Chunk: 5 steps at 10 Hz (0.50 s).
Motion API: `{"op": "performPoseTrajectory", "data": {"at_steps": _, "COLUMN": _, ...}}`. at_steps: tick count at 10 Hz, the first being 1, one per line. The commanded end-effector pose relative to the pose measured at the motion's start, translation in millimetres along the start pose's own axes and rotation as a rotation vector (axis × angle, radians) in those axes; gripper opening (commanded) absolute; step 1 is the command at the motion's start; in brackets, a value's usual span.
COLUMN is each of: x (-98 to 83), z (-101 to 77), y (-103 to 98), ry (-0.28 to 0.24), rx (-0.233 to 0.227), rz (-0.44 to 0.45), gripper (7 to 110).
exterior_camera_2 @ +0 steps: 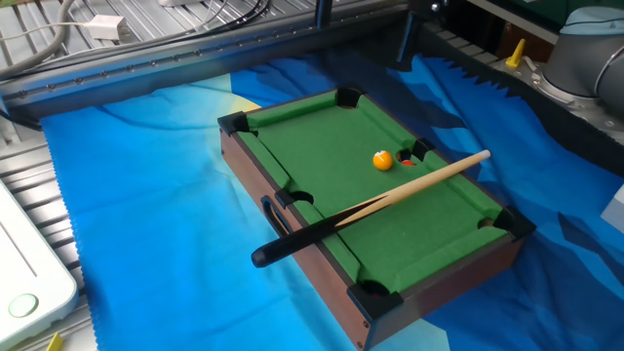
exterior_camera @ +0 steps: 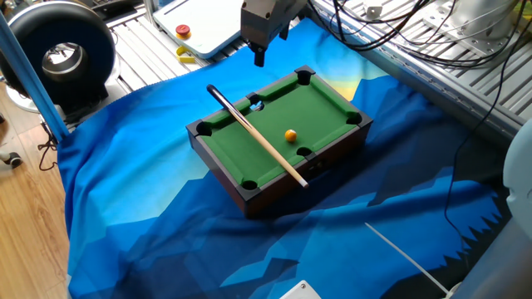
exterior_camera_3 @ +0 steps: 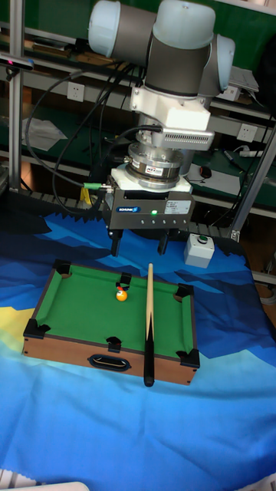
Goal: Hit the pool ball
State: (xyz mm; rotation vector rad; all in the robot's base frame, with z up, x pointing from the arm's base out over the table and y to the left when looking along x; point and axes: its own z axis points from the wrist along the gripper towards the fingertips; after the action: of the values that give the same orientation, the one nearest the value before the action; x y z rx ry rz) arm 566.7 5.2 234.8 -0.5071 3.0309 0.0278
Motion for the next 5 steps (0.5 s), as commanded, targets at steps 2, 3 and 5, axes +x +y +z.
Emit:
{"op": "performPoseTrajectory", "data": {"at_steps": 2, "x": -0.8, "z": -1.2, "y": 0.1, "ry": -0.004, "rx": -0.002, "rz": 0.008, "gripper": 88}}
{"op": "performPoseTrajectory", "data": {"at_steps": 3, "x": -3.1, "z": -1.3, "y": -3.3, "ry": -0.013, "rx": 0.010, "rz": 0.022, "gripper": 88}}
{"op": "performPoseTrajectory", "data": {"at_steps": 5, "x": -9.8, "z": -1.7, "y": -4.2, "ry": -0.030, "rx": 0.010, "rz": 0.082, "gripper": 88}}
